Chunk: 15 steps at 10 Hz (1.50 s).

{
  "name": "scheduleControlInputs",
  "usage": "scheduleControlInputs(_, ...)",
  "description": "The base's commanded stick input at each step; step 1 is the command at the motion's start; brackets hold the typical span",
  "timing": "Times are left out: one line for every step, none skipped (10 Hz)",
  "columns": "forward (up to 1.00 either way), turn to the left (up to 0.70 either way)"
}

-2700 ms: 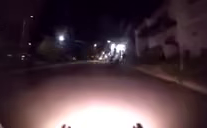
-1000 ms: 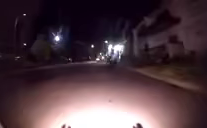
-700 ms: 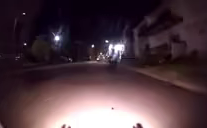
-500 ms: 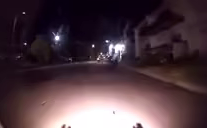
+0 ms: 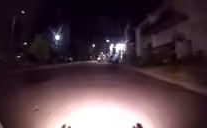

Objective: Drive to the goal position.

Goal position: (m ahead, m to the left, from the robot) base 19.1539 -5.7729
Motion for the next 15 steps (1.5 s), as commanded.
scheduleControlInputs(0.60, 0.00)
scheduleControlInputs(0.60, 0.00)
scheduleControlInputs(0.60, 0.00)
scheduleControlInputs(0.60, 0.00)
scheduleControlInputs(0.60, 0.00)
scheduleControlInputs(0.60, 0.00)
scheduleControlInputs(0.60, 0.00)
scheduleControlInputs(0.60, 0.00)
scheduleControlInputs(0.60, 0.00)
scheduleControlInputs(0.60, 0.00)
scheduleControlInputs(0.60, -0.04)
scheduleControlInputs(0.60, -0.14)
scheduleControlInputs(0.60, -0.15)
scheduleControlInputs(0.60, -0.15)
scheduleControlInputs(0.60, -0.15)
